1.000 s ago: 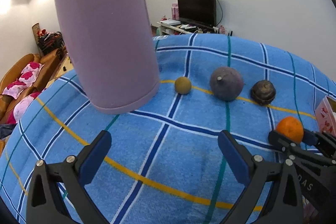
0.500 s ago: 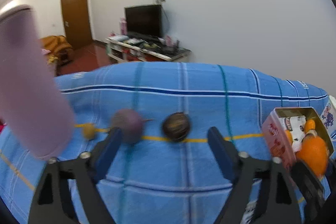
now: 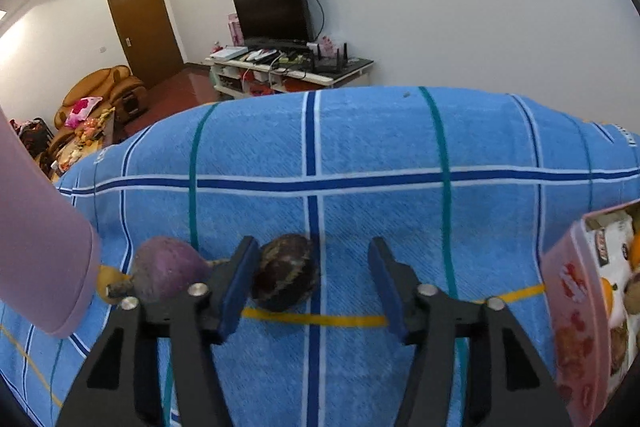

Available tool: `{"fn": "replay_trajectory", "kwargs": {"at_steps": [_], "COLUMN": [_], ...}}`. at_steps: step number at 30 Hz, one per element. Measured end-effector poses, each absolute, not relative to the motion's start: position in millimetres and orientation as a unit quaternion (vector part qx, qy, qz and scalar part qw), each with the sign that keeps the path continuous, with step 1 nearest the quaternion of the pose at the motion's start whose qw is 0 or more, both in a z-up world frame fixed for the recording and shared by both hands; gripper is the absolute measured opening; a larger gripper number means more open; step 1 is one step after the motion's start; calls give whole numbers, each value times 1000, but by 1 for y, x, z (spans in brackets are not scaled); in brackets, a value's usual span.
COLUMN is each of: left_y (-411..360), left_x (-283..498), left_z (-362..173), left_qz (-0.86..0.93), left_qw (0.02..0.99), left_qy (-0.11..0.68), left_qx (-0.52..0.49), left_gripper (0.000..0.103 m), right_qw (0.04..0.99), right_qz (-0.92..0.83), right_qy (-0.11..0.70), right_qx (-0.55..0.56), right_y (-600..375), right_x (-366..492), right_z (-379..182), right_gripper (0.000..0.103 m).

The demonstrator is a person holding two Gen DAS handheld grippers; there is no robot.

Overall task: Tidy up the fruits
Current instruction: 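Grasp the dark brown round fruit with the left tool while the right tool holds the orange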

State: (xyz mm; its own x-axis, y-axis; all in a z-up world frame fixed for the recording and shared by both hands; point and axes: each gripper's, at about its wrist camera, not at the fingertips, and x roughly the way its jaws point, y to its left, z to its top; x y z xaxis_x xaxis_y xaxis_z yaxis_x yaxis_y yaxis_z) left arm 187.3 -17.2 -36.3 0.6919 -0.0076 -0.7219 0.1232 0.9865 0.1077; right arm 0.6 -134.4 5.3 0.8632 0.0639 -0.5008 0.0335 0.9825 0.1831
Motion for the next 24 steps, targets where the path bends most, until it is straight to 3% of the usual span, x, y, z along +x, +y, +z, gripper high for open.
{"fn": "replay_trajectory", "kwargs": {"at_steps": [2,4,6,7,8,17,24], "left_y": [-13,-3,12,14,14,31,21], "left_x": [195,200,204,201,197,175,121], "left_z": [-39,-43,-50,-49,-49,-37,-14], "left_qz": [-35,-33,-48,-44,-55,-106,-70], "left_qw": [913,908,897,899,898,913,951], "left_qy": [402,417,439,435,436,385,299], "left_qx": [58,32,-13,-15,-12,-88,-30], "left_gripper": [73,73,63,47,44,44,44], "right_qw": [960,960,960,959,959,964,969], "right_qz": [7,5,6,7,8,-1,-8], "right_qy": [261,260,262,264,265,252,239], "right_qx": [100,101,102,101,101,85,67], "right_y": [-137,-137,-137,-136,-135,-130,-128], "right_x": [1,2,3,4,3,2,0], "right_z": [6,7,7,7,6,7,9], "right_gripper": [50,50,50,50,50,50,50]}}
